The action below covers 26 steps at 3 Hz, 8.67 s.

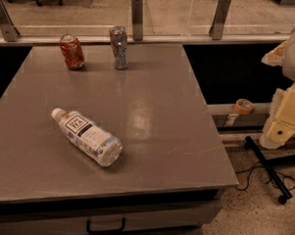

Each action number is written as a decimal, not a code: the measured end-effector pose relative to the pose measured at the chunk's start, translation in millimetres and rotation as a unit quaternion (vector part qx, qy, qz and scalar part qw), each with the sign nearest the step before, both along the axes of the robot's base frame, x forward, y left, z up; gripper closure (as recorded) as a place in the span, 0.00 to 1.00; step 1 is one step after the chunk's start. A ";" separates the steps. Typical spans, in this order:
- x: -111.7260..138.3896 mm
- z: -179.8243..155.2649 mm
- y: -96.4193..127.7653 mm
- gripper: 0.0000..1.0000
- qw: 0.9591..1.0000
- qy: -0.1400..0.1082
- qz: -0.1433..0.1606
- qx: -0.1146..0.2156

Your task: Place blue plastic bottle upright

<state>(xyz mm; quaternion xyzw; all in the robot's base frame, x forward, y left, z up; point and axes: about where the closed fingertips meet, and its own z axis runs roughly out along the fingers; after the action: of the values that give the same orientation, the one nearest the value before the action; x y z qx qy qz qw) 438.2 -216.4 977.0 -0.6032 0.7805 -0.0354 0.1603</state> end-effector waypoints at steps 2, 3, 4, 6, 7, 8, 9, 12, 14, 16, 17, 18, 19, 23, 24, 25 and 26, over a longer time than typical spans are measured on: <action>4.7 -8.8 11.4 0.00 1.000 0.015 -0.024 -0.001; 21.7 -34.9 47.3 0.00 0.997 0.037 -0.061 -0.007; 37.4 -58.0 87.9 0.00 0.993 0.057 -0.107 0.009; 36.5 -52.6 88.8 0.00 0.989 0.060 -0.133 0.028; 28.4 -52.5 130.6 0.00 0.990 0.089 -0.103 0.023; 21.6 -60.4 178.5 0.00 0.988 0.112 -0.107 0.022; 21.3 -67.5 223.9 0.00 0.983 0.113 -0.140 0.026; 9.1 -78.0 361.9 0.00 0.974 0.157 -0.144 0.073; 24.4 -117.3 397.2 0.00 0.982 0.115 -0.128 0.076; 35.0 -140.3 389.8 0.41 0.991 0.060 -0.111 0.032; 35.6 -108.8 389.2 0.65 0.995 0.037 -0.073 0.053; 36.2 -58.5 391.8 0.88 0.991 0.027 -0.022 0.132; 53.4 -28.9 397.4 1.00 0.968 0.035 0.008 0.248; 77.5 -3.0 323.4 1.00 0.837 0.064 0.197 0.507; 84.8 -12.8 306.5 1.00 0.802 0.048 0.210 0.557; 90.9 -18.6 296.1 1.00 0.764 0.044 0.229 0.601; 93.9 -24.2 289.6 0.84 0.729 0.049 0.270 0.627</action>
Offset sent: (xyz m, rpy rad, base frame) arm 0.0212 0.0571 -0.0486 -0.0086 0.1718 -0.2374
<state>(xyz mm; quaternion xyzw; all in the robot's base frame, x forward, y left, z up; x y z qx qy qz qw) 532.1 73.2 952.7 -0.5515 0.4362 0.5364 0.4668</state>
